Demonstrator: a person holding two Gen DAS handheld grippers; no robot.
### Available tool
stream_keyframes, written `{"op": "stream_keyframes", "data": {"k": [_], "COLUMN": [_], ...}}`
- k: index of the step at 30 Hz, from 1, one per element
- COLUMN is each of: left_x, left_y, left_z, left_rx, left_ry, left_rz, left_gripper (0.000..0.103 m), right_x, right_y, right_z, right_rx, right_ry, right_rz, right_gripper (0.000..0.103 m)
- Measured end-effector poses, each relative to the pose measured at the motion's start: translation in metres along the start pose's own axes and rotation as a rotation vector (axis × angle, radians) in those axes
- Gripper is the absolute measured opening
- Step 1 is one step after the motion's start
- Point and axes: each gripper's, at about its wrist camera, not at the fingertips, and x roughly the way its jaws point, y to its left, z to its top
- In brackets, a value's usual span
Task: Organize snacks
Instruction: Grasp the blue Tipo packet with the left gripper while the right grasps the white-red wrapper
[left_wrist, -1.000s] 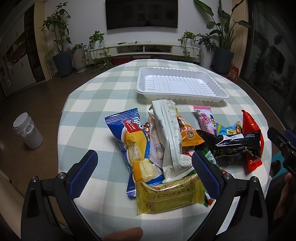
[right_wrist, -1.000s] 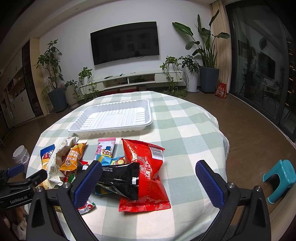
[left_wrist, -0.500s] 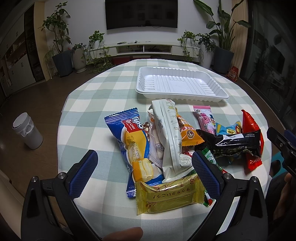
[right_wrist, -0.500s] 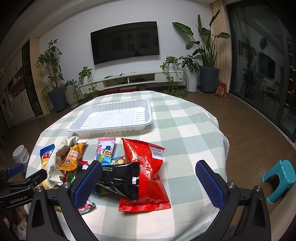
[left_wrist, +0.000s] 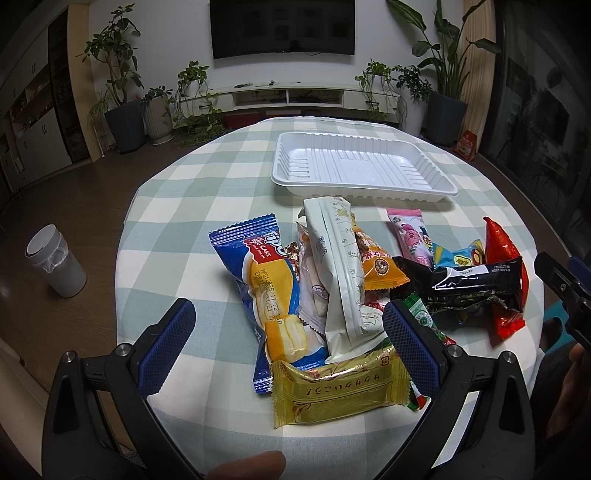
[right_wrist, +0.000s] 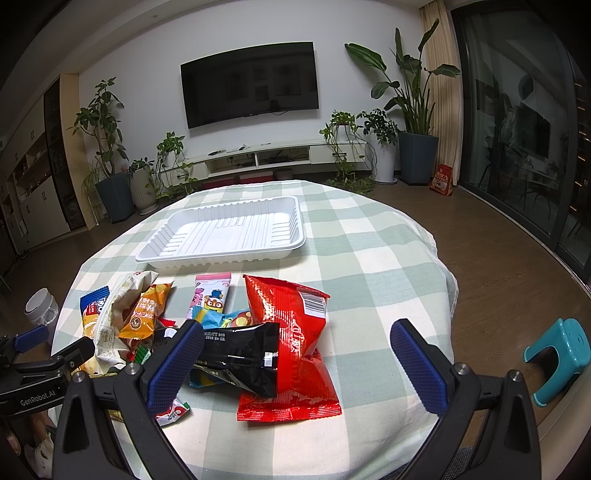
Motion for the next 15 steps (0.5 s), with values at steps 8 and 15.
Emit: {"op": "stream_keyframes", "data": {"k": [8, 15], "left_x": [0.010, 0.018], "left_y": [0.015, 0.019], "left_z": [-0.009, -0.011], "left_rx": [-0.072, -0.044], "left_ry": [-0.027, 0.098], "left_rz": [-0.218, -0.250], "left_gripper": [0.103, 0.103], "right_x": [0.006, 0.003], "right_y": [-0.011, -0.032], "right_z": [0.000, 0.002], "right_rx": [0.084, 0.248], "right_ry": [0.026, -0.009], "right_rz": [0.066, 0.202], "right_gripper": [0.103, 0.103]}}
